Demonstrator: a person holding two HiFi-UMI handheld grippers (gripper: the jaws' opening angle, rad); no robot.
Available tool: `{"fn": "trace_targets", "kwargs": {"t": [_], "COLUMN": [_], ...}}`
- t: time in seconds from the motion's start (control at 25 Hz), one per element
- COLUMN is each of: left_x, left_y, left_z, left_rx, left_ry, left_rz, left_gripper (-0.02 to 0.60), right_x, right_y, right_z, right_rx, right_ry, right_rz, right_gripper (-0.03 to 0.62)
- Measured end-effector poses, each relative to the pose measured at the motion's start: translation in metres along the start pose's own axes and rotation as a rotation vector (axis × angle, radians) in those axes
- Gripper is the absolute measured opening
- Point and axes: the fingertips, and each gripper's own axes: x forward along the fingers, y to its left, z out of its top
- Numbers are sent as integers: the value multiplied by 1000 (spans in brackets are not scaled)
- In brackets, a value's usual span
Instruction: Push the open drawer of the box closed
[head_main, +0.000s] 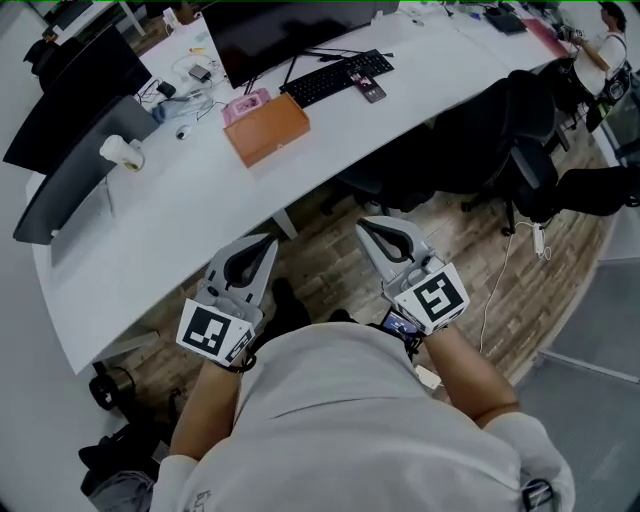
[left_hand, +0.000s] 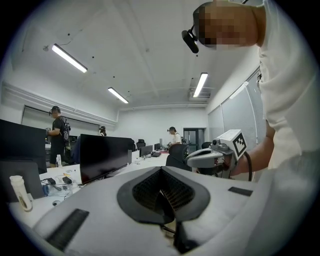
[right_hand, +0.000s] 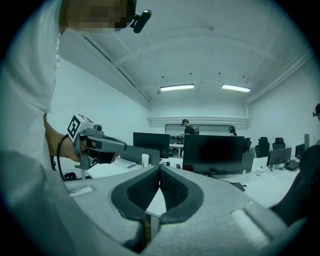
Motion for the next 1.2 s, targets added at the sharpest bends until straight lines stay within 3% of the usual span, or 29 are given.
{"fn": "trace_targets", "kwargs": {"t": [0.16,0.44,0.84,1.2], "left_x": [-3,-20,-77,-168], "left_y": [-38,-85,-91,-74], "left_z": [-6,-1,-11,-7], "left_rx": [-27,11,15,12], "left_ry": [-14,-10,7,-16], "left_rz": [36,42,17,-9], "left_gripper": [-2,-2,-2,-2], "right_x": [-40,-80,-80,-64], "right_y": [17,41,102,188], "right_z": [-8,-11,6,25], "right_rx": [21,25,11,33], "right_ry": [-1,-4,-19,-20], "right_rz": [58,96,103,60], "right_gripper": [3,3,3,3]}}
